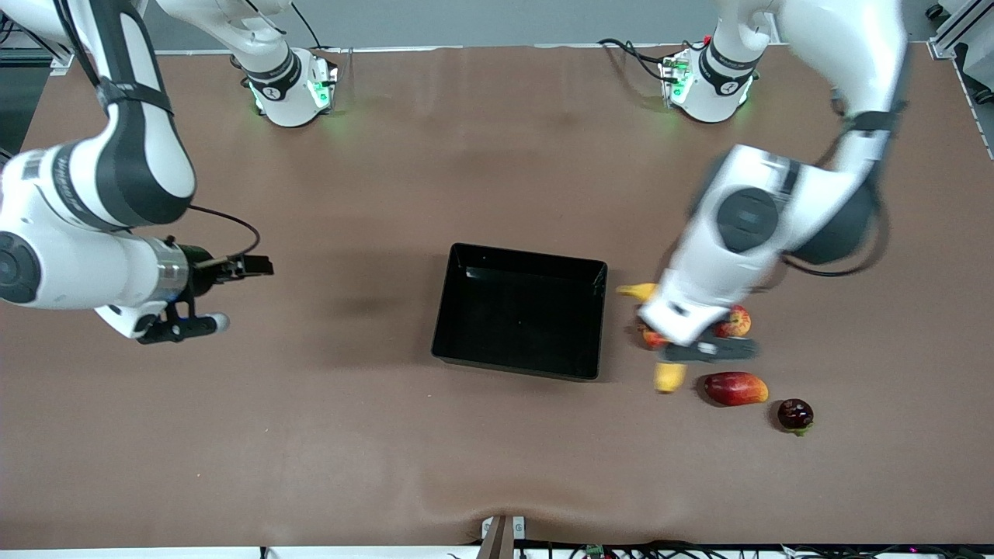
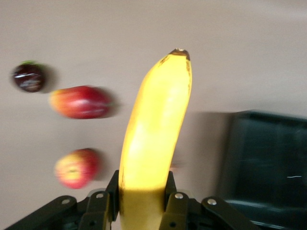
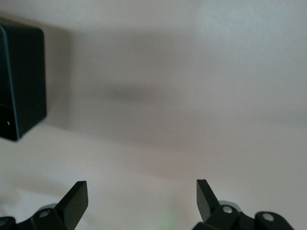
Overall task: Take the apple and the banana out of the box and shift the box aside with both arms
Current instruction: 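Carry the banana beside the fruits while the right gripper reaches the tray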
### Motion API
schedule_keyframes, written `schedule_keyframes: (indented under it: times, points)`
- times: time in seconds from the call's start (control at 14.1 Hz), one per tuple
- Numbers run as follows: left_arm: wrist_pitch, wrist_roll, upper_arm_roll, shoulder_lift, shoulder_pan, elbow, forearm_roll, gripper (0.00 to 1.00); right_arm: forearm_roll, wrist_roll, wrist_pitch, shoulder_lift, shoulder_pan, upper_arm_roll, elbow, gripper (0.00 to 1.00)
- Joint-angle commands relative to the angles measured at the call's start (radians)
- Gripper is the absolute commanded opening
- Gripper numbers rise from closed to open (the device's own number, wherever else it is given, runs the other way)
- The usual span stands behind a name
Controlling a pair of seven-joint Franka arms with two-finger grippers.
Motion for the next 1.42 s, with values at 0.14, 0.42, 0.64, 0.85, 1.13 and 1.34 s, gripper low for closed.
schedule_keyframes:
  times: [0.14,0.42,0.64,0.85,1.13,1.34]
  points:
    - [0.076,0.209,-0.015,-0.056,0.244,-0.216,0.009,0.0,0.014,0.149,0.114,0.051,0.103,-0.004,0.03,1.0]
    - [0.359,0.315,-0.012,-0.007,0.374,-0.388,0.069,0.0,0.014,0.246,0.221,0.12,0.193,-0.004,0.032,1.0]
    - [0.404,0.34,-0.013,0.056,0.448,-0.398,0.155,0.0,0.014,0.359,0.328,0.186,0.27,-0.004,0.037,1.0]
    - [0.479,0.352,-0.013,0.119,0.48,-0.418,0.172,0.0,0.011,0.488,0.421,0.231,0.35,-0.004,0.037,1.0]
    - [0.484,0.359,-0.015,0.076,0.479,-0.419,0.193,1.0,0.002,0.571,0.551,0.292,0.424,-0.007,0.034,1.0]
    - [0.437,0.358,-0.044,-0.042,0.477,-0.398,0.192,1.0,-0.035,0.638,0.614,0.334,0.458,-0.01,0.029,1.0]
